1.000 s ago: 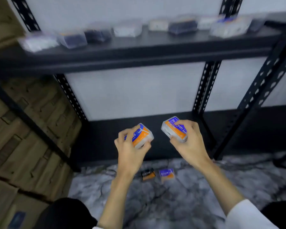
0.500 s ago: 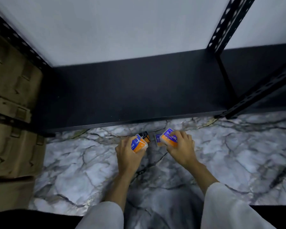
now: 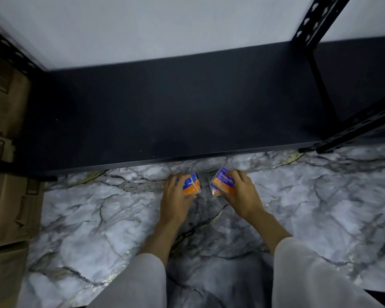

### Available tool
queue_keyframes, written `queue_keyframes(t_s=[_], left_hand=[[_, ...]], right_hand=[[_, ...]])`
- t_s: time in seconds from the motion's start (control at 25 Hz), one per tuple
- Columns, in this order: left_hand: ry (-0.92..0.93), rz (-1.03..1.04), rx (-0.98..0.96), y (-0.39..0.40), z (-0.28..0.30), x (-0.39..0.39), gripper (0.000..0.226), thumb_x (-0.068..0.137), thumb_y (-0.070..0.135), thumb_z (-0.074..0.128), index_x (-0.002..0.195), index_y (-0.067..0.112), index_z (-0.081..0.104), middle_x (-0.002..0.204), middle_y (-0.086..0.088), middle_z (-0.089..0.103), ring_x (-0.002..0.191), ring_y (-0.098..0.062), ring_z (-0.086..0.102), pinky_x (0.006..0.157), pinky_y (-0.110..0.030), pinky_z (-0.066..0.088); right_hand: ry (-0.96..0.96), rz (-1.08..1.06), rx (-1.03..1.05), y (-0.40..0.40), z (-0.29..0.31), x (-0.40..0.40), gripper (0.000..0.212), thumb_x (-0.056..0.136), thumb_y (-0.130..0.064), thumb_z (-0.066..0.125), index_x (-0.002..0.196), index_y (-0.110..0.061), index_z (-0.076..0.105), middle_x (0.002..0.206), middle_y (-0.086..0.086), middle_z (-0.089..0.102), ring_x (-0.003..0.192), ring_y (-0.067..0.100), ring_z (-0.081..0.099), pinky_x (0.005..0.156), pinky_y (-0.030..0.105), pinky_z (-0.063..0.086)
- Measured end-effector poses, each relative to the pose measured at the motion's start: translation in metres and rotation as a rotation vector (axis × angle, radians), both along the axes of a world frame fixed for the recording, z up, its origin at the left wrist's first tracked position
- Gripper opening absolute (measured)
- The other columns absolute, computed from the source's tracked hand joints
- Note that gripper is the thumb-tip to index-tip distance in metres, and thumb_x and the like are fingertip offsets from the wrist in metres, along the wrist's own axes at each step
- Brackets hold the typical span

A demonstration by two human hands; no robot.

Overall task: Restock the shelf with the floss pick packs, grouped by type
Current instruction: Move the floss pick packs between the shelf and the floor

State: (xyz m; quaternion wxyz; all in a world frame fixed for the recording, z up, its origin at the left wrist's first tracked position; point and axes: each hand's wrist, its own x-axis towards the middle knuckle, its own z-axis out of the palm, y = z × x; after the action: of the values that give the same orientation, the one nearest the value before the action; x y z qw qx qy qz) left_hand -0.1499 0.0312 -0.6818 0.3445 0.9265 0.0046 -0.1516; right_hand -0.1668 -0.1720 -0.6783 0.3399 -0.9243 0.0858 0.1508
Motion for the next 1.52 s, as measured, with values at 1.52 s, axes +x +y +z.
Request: queue_keyframes(t_s=[1.52], left_hand=[[-0.900, -0.296, 0.067, -0.144, 0.628, 0.100, 0.025, 0.094, 0.032, 0.051, 0.117, 0.027, 0.060, 0.124, 0.003, 0.059, 0.117, -0.018, 0.052, 0.086, -0.035, 0.049]], right_hand=[[-0.813, -0.176, -0.436, -0.121, 0.611, 0.070, 0.046, 0.090, -0.035, 0.048, 0.131, -0.015, 0.048, 0.133, 0.011, 0.048, 0.120, 0.030, 0.045, 0.096, 0.042, 0.042]])
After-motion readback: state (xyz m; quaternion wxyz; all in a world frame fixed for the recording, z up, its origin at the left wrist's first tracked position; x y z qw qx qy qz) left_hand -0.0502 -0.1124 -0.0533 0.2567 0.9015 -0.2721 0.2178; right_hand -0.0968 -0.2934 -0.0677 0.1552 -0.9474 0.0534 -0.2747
